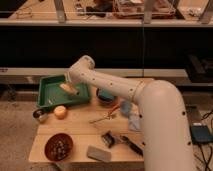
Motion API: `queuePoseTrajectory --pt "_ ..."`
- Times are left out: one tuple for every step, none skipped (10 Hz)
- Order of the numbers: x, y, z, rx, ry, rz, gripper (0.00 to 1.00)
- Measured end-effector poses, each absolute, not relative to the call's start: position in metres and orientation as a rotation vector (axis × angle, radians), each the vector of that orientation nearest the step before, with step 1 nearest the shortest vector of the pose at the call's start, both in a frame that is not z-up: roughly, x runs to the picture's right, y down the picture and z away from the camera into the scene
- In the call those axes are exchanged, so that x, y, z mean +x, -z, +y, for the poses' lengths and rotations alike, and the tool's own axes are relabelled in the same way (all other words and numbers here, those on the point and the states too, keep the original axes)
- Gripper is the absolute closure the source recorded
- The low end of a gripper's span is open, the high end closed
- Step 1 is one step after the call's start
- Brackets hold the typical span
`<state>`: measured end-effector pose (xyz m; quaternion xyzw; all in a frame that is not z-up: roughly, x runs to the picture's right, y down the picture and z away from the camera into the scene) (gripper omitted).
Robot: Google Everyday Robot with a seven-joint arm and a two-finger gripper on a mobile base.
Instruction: Place banana in tray
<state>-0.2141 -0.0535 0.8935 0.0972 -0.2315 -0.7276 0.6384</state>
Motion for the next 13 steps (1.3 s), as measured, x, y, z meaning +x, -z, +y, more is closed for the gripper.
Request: queuePoseTrajectory --pt "-0.223 -0.907 -0.050 0.189 1.670 -0.569 0.91" --pt "-0.227 -0.918 -0.048 0.166 1.666 -0.603 0.83" --pt "-0.227 -0.933 -0.046 0.131 1.663 -0.641 0.71" --pt "-0.227 -0.940 -0.046 0.114 1.662 -0.657 0.63" --pt "-0.230 -0.945 -0.045 0.094 1.665 -0.678 0.53" --pt "-0.235 -0.948 -0.044 0.069 1.672 -0.702 0.43" --pt "-0.239 -0.952 -0.042 0.042 1.681 -0.729 0.31" --pt "-0.239 -0.953 -0.041 0.026 1.686 -0.745 0.23" --pt "-0.239 -0.952 -0.041 0.017 1.690 -0.752 0.20" --pt "-0.237 -0.947 -0.041 0.012 1.696 -0.759 0.20" --pt "-0.233 -0.937 -0.045 0.016 1.698 -0.770 0.20" --pt "-0.229 -0.929 -0.048 0.020 1.700 -0.771 0.20" --pt "-0.227 -0.930 -0.047 0.016 1.698 -0.772 0.20"
